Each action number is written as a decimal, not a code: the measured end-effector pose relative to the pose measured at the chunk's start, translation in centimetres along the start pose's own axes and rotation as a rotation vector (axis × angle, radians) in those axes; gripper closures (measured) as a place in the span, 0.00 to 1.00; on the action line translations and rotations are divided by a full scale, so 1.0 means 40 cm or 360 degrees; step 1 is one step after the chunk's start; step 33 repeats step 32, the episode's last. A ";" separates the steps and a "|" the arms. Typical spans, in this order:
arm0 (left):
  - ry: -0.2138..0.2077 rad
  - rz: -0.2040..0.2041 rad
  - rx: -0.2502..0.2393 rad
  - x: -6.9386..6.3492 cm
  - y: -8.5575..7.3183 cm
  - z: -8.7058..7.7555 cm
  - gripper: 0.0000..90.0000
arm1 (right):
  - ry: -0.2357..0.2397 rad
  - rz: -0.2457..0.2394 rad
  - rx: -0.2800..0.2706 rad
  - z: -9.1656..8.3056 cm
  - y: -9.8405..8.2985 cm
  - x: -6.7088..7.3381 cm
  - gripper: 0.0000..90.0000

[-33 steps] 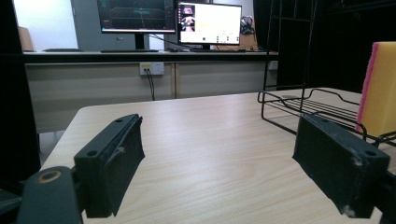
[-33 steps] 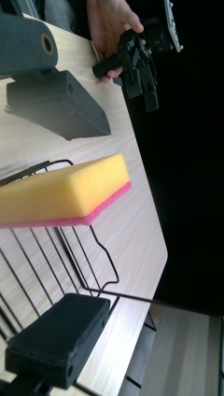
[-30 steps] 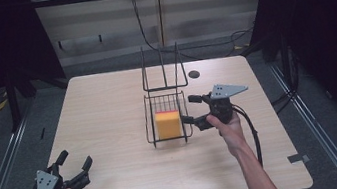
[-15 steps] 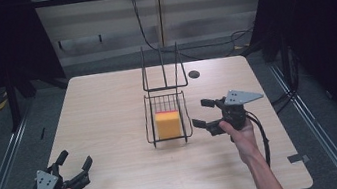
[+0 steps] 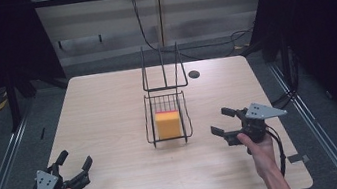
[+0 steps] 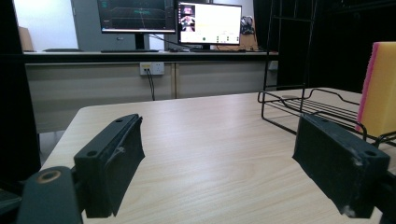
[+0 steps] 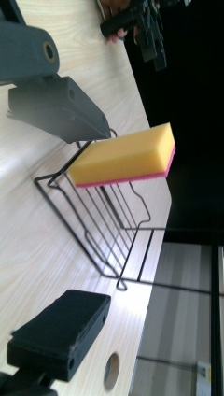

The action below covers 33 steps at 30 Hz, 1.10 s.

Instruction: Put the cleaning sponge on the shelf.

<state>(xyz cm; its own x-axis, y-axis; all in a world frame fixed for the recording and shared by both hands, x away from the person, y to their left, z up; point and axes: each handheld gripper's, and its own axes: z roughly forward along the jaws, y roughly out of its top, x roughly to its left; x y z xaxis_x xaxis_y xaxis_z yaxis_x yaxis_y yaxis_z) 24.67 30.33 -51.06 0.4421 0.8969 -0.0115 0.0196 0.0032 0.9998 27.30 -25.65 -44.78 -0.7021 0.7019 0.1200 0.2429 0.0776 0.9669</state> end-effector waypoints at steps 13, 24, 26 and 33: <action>0.0002 0.0000 0.0000 0.000 0.000 0.000 0.17 | -0.0216 0.0032 -0.0001 -0.090 -0.083 -0.001 0.19; 0.0003 0.0000 0.0000 0.000 0.000 0.000 0.17 | -0.0371 0.0064 -0.0061 -0.121 -0.167 0.002 0.21; 0.0003 0.0001 0.0000 0.000 0.000 0.000 0.17 | -0.0405 0.0035 -0.0064 -0.122 -0.171 0.005 0.21; 0.0003 0.0001 0.0000 0.000 0.000 0.000 0.17 | -0.0415 0.0038 -0.0106 -0.124 -0.182 0.008 0.21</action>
